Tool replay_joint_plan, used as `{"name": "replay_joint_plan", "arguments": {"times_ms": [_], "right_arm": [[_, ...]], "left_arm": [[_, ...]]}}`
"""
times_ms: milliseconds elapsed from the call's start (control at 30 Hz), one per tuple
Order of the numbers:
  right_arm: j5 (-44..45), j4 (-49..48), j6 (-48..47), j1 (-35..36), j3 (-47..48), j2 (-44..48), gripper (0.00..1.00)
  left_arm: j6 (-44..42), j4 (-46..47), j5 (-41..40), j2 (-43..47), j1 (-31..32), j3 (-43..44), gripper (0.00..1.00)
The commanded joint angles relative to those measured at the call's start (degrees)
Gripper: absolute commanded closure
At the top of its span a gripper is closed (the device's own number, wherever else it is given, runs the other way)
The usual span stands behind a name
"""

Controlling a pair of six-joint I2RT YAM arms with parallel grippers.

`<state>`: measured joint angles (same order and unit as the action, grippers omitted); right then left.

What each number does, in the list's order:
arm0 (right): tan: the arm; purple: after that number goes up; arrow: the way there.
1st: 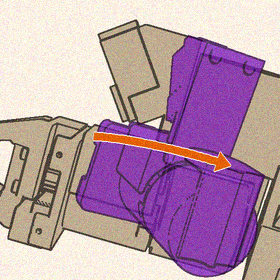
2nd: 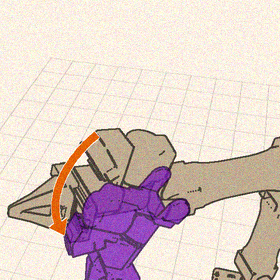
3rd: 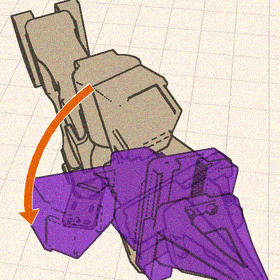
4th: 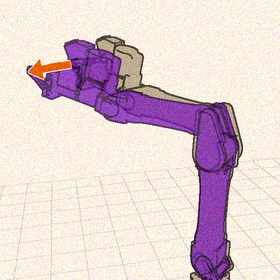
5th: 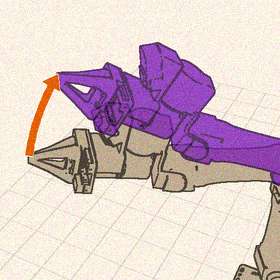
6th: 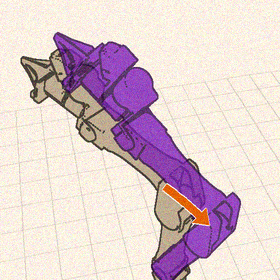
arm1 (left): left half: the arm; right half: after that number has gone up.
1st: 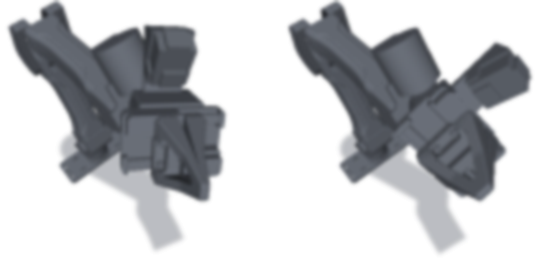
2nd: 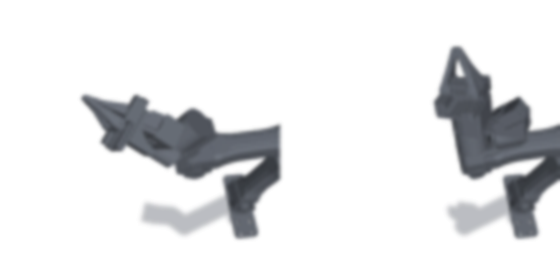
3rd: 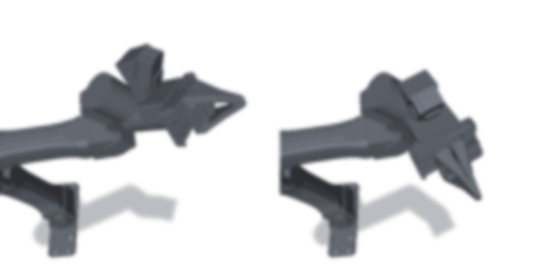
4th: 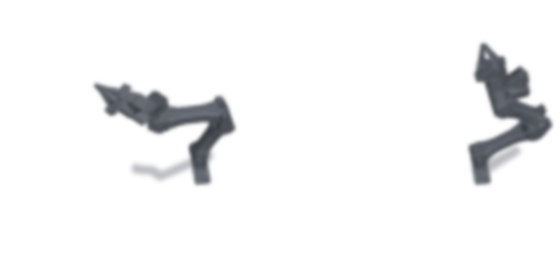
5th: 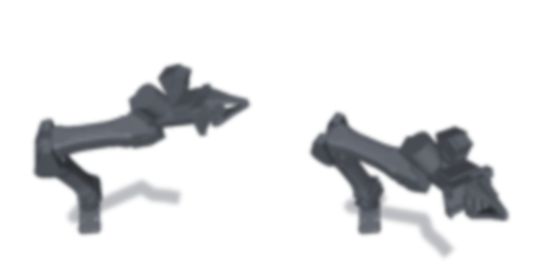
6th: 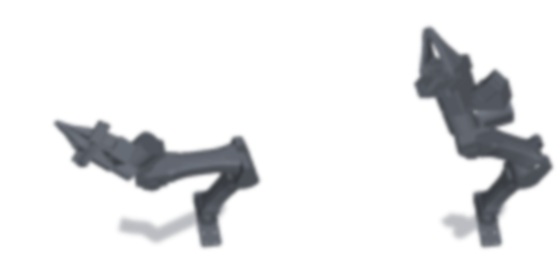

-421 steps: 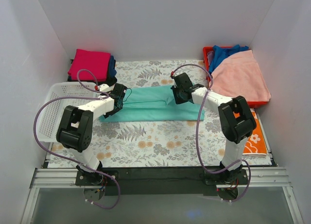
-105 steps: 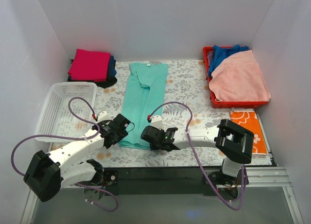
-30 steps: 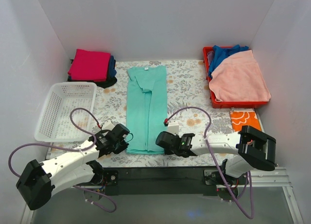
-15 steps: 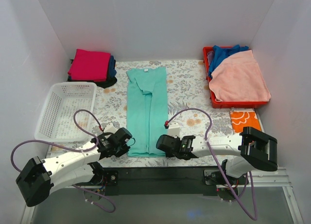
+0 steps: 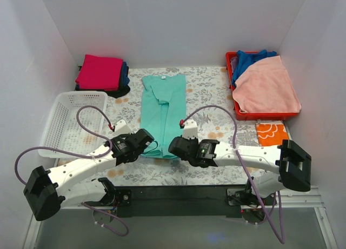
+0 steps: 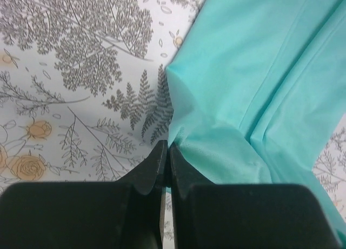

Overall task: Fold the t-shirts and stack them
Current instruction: Grab the bottom of the folded rectangular tshirt with both arms, then fold the folded rectangular tshirt in 1/3 of the way

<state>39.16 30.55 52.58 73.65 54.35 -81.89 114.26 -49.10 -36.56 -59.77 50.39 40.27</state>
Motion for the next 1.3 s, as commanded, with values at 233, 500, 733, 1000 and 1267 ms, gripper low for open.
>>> {"name": "replay_joint_plan", "arguments": {"times_ms": [233, 500, 733, 1000, 1267], "right_arm": [[5.3, -8.4, -20.4, -15.0, 10.9, -5.1, 0.99], [-0.7, -17.6, -28.8, -23.4, 16.3, -15.3, 0.99], [-5.5, -20.3, -31.3, -29.9, 24.1, -25.4, 0.99], [-11.3, -21.3, -33.4, -35.1, 32.0, -35.9, 0.99], [-9.8, -21.3, -34.5, -36.0, 34.7, -33.4, 0.74]], "left_arm": [[-4.0, 3.7, -20.9, -17.4, -2.3, 16.5, 1.00], [-19.9, 23.4, -13.6, -30.2, -15.3, 19.9, 1.00], [-30.8, 31.5, -7.9, -42.6, -21.5, 28.0, 1.00], [-37.0, 33.6, -5.5, -52.6, -24.6, 37.2, 0.99], [-40.2, 34.3, -6.3, -50.6, -25.4, 41.0, 0.62]]}}
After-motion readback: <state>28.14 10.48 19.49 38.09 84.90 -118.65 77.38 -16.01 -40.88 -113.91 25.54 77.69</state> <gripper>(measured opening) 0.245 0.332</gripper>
